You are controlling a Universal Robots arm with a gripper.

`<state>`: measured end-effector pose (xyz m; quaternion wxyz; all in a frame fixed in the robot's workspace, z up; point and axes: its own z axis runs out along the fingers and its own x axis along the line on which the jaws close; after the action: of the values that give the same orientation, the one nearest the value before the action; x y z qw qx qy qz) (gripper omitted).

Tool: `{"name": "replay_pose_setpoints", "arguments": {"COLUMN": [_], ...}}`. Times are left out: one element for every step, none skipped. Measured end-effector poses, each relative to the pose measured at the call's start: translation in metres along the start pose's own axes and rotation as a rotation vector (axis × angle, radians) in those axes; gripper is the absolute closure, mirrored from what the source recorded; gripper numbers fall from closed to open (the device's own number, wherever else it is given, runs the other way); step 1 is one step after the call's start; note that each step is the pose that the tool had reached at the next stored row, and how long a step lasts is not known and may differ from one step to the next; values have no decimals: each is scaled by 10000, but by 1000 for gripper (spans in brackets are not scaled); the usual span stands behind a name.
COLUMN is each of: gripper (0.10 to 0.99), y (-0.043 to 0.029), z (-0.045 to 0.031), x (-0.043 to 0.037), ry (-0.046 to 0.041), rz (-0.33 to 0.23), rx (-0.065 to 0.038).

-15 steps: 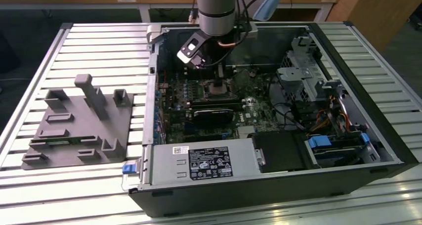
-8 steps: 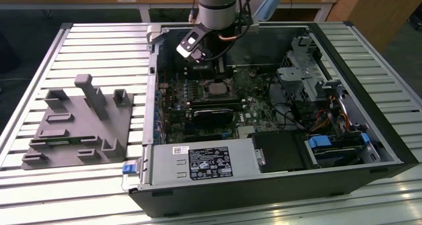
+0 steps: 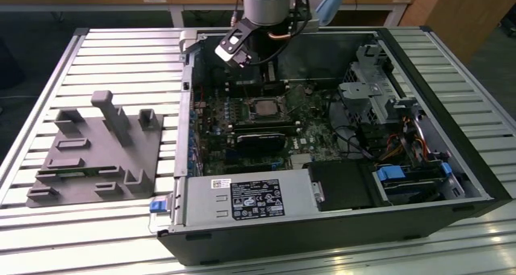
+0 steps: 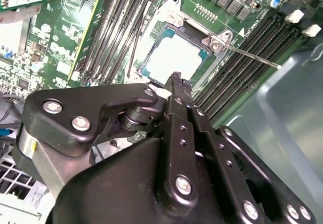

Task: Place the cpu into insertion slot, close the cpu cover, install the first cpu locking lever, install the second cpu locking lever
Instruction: 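Place the cpu into insertion slot, then close the cpu cover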

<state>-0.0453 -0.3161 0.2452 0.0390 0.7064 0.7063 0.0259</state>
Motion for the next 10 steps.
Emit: {"name": "replay_pose_setpoints", "arguments": {"gripper": [980, 980, 980, 980, 980, 980, 980, 980, 980, 980], "y": [1, 1, 1, 1, 1, 1, 1, 1, 1, 1], "z": [-9, -11, -11, -11, -13, -14, -15, -15, -15, -15], "x": [0, 0, 0, 0, 0, 0, 0, 0, 0, 0], "ry": [0, 1, 1, 2, 0, 0, 0, 0, 0, 1], "rz": [0, 0, 0, 0, 0, 0, 0, 0, 0, 0], "rx": [0, -1, -1, -2, -1, -1, 0, -1, -1, -1]}}
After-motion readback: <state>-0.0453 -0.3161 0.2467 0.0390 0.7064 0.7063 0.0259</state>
